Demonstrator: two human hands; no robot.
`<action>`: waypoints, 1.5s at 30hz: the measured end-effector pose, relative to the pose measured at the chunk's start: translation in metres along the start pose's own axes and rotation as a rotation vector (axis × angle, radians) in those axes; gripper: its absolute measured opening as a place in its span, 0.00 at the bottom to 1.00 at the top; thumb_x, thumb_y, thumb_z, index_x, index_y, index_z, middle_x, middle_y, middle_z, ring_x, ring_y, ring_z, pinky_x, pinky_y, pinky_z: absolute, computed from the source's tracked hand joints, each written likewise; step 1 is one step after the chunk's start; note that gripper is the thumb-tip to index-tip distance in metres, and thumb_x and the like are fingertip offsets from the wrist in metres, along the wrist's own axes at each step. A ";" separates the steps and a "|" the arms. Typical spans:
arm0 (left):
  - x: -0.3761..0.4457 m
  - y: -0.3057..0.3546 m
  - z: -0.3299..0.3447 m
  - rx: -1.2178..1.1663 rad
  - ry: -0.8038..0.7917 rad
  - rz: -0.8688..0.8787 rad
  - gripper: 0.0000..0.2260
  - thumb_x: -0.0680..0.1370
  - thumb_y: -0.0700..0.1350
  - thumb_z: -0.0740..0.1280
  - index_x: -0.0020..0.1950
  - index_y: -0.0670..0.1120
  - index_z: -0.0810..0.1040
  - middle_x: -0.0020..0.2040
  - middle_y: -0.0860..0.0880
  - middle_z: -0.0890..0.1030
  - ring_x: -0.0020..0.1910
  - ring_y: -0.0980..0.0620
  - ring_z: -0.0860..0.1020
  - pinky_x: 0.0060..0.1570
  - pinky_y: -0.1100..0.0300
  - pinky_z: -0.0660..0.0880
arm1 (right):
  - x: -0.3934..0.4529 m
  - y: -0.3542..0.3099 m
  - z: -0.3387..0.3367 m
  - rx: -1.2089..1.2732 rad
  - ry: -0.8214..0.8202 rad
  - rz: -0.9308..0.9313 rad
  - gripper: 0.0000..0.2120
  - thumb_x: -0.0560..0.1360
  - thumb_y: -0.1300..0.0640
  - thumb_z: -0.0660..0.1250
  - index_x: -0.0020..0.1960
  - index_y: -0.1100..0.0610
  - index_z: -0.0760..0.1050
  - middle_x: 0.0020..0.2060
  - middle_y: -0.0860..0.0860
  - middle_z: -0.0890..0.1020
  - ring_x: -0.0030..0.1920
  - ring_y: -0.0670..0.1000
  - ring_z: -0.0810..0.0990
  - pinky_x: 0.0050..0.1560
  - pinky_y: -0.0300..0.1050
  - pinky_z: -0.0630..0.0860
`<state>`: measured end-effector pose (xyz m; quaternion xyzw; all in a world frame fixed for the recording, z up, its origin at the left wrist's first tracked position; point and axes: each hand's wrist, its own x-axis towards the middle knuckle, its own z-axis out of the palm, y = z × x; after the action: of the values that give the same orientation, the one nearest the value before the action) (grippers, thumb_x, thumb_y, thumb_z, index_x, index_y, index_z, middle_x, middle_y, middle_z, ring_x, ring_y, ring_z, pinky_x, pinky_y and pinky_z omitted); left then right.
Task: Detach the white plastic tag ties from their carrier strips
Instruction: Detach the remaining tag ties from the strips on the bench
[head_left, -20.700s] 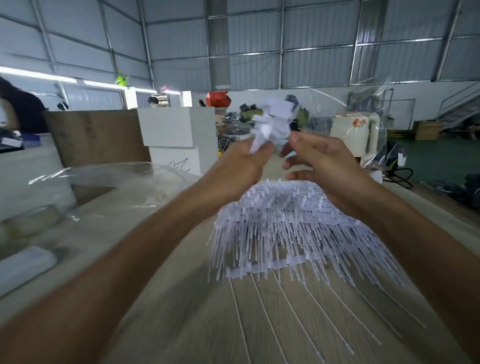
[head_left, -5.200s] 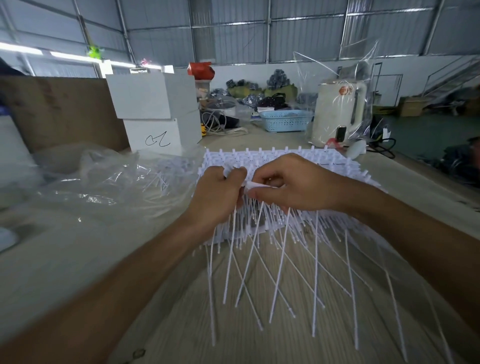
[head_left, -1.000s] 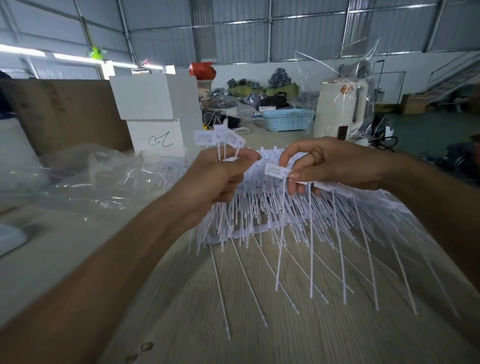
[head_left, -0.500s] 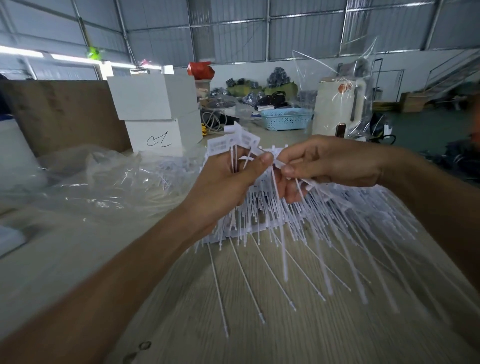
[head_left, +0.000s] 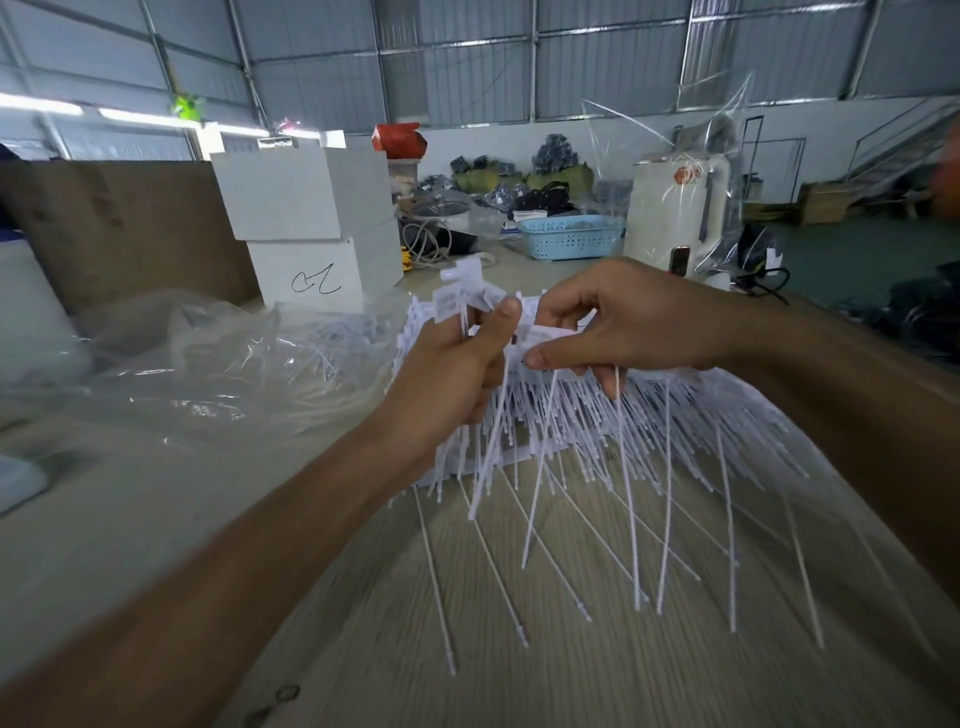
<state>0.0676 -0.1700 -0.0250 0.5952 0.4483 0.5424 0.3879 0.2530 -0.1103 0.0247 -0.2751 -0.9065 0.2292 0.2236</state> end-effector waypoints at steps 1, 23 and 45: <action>0.001 0.000 0.000 -0.021 0.002 -0.028 0.18 0.82 0.57 0.63 0.36 0.51 0.69 0.28 0.52 0.62 0.24 0.55 0.58 0.26 0.63 0.55 | 0.000 -0.001 0.001 -0.046 0.010 -0.014 0.11 0.75 0.52 0.75 0.40 0.59 0.78 0.32 0.55 0.80 0.25 0.51 0.82 0.27 0.44 0.78; 0.004 0.012 -0.016 -0.058 -0.255 -0.071 0.04 0.83 0.45 0.64 0.57 0.46 0.75 0.30 0.53 0.60 0.26 0.55 0.55 0.23 0.66 0.55 | -0.009 0.017 -0.013 0.137 -0.121 0.098 0.12 0.74 0.46 0.70 0.45 0.55 0.84 0.40 0.53 0.86 0.37 0.50 0.84 0.36 0.39 0.80; 0.005 0.005 -0.010 -0.322 -0.165 0.008 0.11 0.84 0.48 0.60 0.53 0.43 0.78 0.29 0.50 0.66 0.28 0.54 0.55 0.25 0.64 0.56 | -0.015 0.002 -0.017 0.319 -0.174 0.038 0.09 0.81 0.56 0.63 0.49 0.59 0.79 0.37 0.53 0.77 0.35 0.52 0.74 0.39 0.47 0.76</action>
<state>0.0580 -0.1668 -0.0171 0.5697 0.3199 0.5581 0.5115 0.2744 -0.1129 0.0333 -0.2323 -0.8692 0.3971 0.1810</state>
